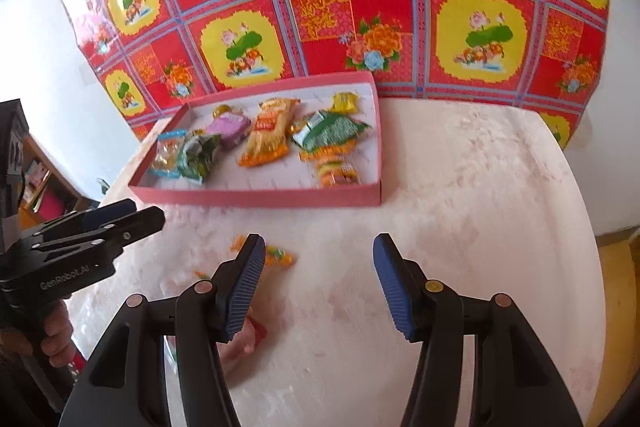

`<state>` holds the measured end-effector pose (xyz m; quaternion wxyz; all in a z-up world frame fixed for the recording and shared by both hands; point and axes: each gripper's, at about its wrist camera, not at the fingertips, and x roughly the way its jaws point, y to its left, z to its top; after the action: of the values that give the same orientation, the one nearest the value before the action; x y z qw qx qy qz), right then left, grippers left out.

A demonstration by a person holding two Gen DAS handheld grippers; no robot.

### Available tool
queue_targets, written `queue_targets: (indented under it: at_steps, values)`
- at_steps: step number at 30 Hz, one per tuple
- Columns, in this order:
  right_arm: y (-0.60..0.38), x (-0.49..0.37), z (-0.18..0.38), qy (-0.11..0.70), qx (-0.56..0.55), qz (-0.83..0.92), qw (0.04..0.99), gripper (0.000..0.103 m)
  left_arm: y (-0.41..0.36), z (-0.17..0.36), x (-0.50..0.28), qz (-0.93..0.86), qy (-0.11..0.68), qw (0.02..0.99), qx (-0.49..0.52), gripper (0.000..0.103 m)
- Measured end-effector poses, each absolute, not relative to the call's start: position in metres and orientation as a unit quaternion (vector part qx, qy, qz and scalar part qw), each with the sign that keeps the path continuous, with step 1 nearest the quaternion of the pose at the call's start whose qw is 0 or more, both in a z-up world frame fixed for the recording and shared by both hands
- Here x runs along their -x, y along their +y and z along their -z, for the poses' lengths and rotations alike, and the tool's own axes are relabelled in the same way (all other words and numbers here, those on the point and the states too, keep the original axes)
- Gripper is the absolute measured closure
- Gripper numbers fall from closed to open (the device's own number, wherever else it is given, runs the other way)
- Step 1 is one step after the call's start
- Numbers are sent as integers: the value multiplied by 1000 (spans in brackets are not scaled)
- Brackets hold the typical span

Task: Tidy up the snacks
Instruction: 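Withdraw both tools toward the pink juice pouch and striped candy packet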

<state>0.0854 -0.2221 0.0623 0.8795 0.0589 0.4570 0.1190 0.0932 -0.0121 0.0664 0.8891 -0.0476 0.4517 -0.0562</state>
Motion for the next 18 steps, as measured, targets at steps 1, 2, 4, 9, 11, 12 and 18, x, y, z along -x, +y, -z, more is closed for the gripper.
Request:
queue_targets:
  at_steps: [1,2,4,9,11,12,18]
  values:
    - [-223,-81,-61,459,-56,-118,879,45,-12,-67,-89,58,452,889,47,46]
    - [-223,-78,-60,460,-54,-118,878,45,-12,-67,-86,59,453,889,47,46]
    - [-224,-73,-58,463,-51,-117,877,45,-13,-67,-80,60,454,888,46,46]
    - [-223,-60,-50,473,-44,-116,872,45,-15,-61,-64,69,462,883,51,46]
    - [-222,-54,-47,478,-43,-117,870,45,-17,-58,-58,75,465,881,53,46]
    - [-220,-52,-45,479,-40,-118,869,45,-18,-57,-56,77,466,880,55,46]
    - [-206,-37,-37,486,-17,-139,863,45,-20,-54,-38,91,470,875,63,46]
